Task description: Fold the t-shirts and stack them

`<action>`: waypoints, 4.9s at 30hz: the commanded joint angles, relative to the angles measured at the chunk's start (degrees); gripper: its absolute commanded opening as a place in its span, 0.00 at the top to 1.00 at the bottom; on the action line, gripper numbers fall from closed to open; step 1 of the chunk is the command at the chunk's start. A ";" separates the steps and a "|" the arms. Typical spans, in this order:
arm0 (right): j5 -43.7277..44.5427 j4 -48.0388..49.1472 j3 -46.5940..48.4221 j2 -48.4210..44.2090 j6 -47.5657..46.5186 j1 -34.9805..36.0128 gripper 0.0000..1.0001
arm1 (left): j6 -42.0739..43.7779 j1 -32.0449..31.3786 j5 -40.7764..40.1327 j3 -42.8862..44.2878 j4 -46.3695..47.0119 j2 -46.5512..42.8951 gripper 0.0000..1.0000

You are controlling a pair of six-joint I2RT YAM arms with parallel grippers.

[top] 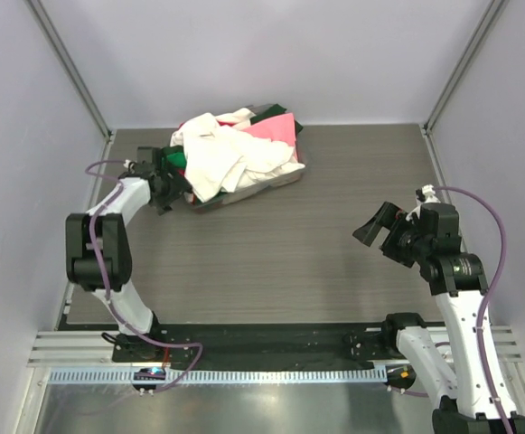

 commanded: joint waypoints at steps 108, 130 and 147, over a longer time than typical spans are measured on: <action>0.14 2.35 -5.91 0.24 0.46 2.55 0.00 | 4.57 14.75 -6.49 46.66 -31.50 13.52 1.00; 3.38 3.23 -4.78 -2.04 1.25 2.55 0.00 | -39.01 5.27 20.21 79.55 26.77 -2.12 1.00; 0.94 0.68 8.24 0.33 4.94 2.46 0.00 | -25.32 -23.40 29.82 64.18 2.17 0.43 1.00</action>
